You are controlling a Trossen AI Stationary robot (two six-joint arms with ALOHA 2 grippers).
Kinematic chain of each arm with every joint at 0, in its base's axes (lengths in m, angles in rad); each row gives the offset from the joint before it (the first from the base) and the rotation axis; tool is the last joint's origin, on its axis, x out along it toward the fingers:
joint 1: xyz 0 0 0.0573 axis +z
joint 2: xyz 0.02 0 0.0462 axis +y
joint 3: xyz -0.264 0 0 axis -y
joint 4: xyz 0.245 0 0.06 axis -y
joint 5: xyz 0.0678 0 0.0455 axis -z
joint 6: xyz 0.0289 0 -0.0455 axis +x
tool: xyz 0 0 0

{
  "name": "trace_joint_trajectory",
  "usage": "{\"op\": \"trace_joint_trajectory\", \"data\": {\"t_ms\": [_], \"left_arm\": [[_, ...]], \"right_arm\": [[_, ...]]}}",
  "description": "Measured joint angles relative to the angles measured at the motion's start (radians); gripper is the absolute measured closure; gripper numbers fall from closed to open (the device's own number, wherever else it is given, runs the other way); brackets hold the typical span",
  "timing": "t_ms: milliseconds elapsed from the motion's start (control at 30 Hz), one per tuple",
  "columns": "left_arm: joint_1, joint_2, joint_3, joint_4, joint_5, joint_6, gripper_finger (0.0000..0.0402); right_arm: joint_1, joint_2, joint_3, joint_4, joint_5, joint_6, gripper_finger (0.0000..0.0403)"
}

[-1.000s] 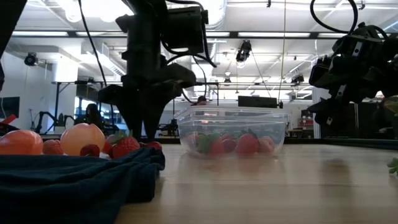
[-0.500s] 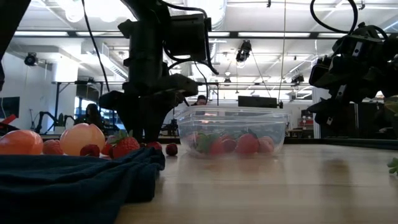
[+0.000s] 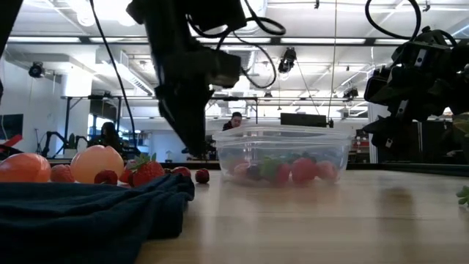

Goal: Pick and placing Produce into tupperware
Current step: Put the red cherry into the container

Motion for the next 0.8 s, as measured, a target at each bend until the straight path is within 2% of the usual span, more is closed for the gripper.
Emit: {"op": "trace_joint_trajectory", "data": {"t_ms": [200,267,567,800], "left_arm": [[-0.048,-0.006,-0.009,0.016,-0.225,-0.085,0.0265],[-0.067,-0.006,-0.011,0.017,-0.265,-0.086,0.0265],[-0.149,-0.006,-0.077,0.064,-0.281,-0.078,0.0265],[-0.143,-0.006,-0.075,0.093,-0.34,-0.088,0.0265]], "right_arm": [[0.0,0.0,0.0,0.0,0.0,0.0,0.0184],[0.0,0.0,0.0,0.0,0.0,0.0,0.0184],[0.0,0.0,0.0,0.0,0.0,-0.013,0.0184],[0.0,0.0,0.0,0.0,0.0,-0.023,0.0184]]}}
